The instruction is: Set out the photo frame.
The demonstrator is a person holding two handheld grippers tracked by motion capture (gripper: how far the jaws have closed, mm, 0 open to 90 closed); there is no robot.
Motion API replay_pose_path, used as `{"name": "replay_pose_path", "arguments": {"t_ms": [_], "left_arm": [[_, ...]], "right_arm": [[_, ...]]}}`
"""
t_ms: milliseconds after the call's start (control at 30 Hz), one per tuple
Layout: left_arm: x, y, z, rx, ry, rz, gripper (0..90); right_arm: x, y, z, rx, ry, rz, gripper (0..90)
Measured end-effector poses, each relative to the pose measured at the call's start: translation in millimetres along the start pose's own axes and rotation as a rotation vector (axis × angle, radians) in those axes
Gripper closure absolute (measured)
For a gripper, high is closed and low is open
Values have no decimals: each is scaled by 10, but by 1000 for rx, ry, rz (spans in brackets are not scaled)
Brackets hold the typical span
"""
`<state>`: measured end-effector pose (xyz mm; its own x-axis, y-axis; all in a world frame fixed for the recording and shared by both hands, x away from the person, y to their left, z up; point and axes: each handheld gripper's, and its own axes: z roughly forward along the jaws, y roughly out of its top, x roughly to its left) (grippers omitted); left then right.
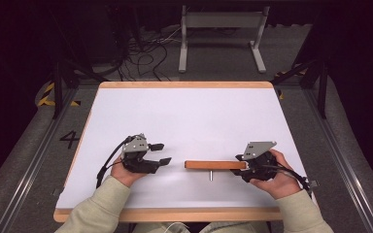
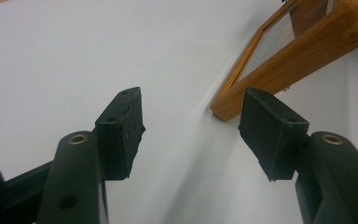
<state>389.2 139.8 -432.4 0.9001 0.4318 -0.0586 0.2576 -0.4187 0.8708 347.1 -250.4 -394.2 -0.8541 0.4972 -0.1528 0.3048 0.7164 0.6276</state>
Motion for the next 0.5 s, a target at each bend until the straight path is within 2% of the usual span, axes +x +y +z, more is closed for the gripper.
{"name": "replay_pose_path", "arguments": {"t_ms": [67,300,367,433,500], "left_arm": [[-5,10,-11,-3,7,2,394],[-33,28,-34,-11,24,13,391],[-27,21,-36,-6,30,10,389],[-19,16,-37,-4,31,7,389],[-15,13,-43,-3,37,5,389]], "right_arm": [[-15,-21,-64,2,-2,30,485],[-8,-68,-170,23,-3,54,513],[-5,-82,-203,32,3,54,567],[-11,-111,-253,44,25,55,671],[-10,-119,-264,50,31,52,703]]}}
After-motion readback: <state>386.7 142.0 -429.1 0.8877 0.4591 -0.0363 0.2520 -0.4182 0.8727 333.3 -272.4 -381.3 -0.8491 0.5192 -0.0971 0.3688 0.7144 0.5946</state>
